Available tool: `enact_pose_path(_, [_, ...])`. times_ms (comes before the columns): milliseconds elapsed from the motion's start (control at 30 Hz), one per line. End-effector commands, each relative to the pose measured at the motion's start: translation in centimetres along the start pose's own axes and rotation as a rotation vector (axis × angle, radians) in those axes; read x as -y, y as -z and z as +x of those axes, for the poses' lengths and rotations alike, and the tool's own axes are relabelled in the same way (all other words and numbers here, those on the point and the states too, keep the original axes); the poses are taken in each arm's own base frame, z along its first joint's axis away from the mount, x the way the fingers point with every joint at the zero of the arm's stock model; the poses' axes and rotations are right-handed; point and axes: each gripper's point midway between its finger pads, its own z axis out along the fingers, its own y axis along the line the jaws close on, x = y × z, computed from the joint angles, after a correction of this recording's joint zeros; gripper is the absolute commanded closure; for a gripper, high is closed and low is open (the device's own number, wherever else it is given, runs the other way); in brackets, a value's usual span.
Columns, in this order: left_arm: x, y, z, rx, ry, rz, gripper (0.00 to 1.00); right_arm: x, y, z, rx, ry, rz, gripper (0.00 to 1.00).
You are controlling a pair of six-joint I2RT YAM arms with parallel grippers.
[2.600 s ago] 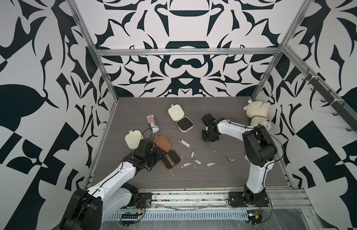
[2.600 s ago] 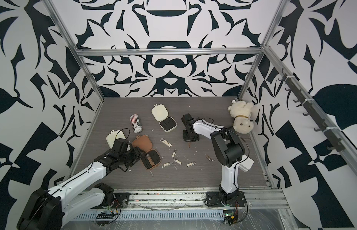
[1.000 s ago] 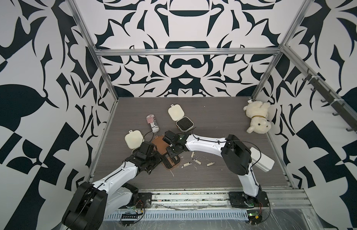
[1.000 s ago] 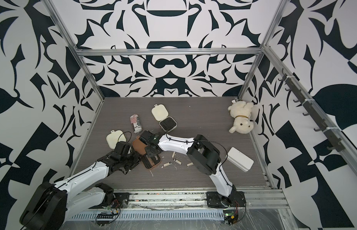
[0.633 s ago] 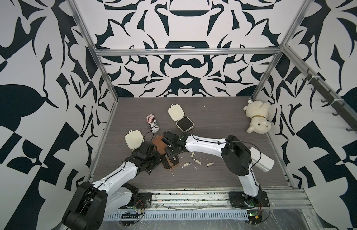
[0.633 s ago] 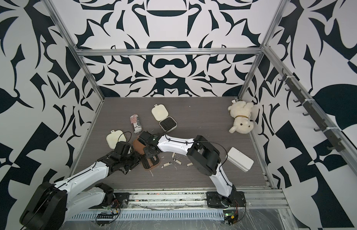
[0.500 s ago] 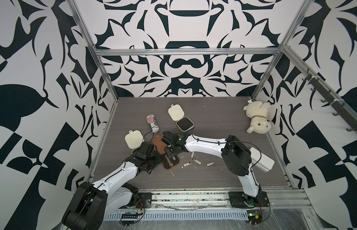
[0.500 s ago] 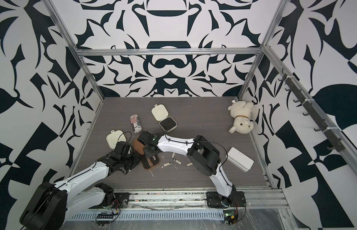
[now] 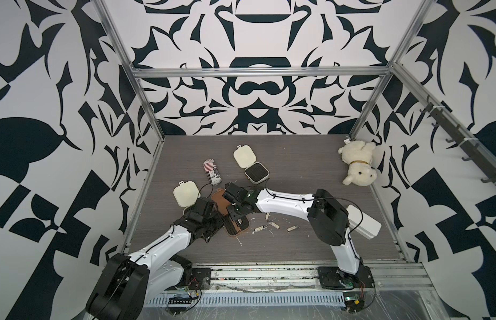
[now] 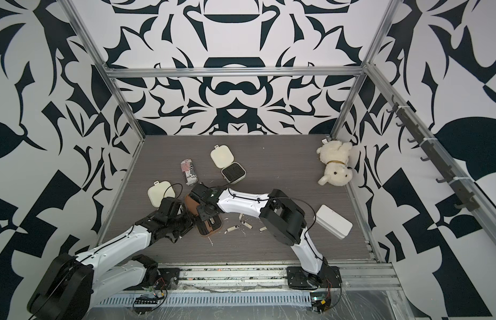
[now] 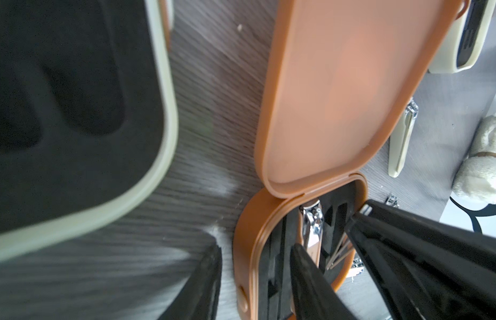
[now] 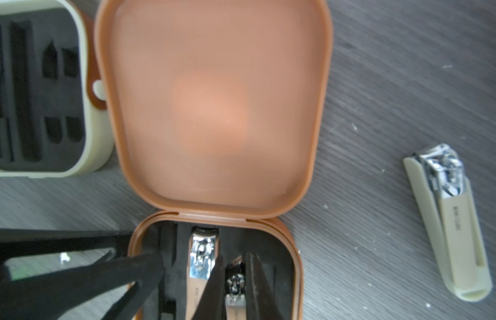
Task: Organize nail clipper sets
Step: Place the nail clipper in the storage box.
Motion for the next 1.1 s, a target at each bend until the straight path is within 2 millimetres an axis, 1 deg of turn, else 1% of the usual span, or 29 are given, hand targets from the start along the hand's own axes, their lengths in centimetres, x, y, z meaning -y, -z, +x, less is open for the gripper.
enact_pose_path(0, [-1.7, -0.4, 0.7, -0.017, 0.012, -0.049, 0.58, -1.3, 1.9, -1.7, 0.059, -0.017, -0.042, 0.92])
enact_pose_path(233, [-1.9, -0.4, 0.8, -0.014, 0.014, -0.054, 0.62, -1.1, 1.6, -1.0, 0.048, -0.018, -0.033, 0.93])
enact_pose_path(567, [-2.3, -0.5, 0.8, -0.013, 0.018, -0.066, 0.63, -0.6, 1.1, -0.1, 0.030, -0.020, -0.024, 0.93])
enact_pose_path(900, [-2.7, -0.4, 0.7, -0.004, 0.026, -0.086, 0.64, -0.9, 1.3, 0.5, 0.026, -0.011, -0.028, 0.93])
enact_pose_path(1067, [-3.0, -0.4, 0.7, 0.003, 0.028, -0.099, 0.65, -0.7, 1.4, 1.3, 0.002, 0.005, -0.012, 0.93])
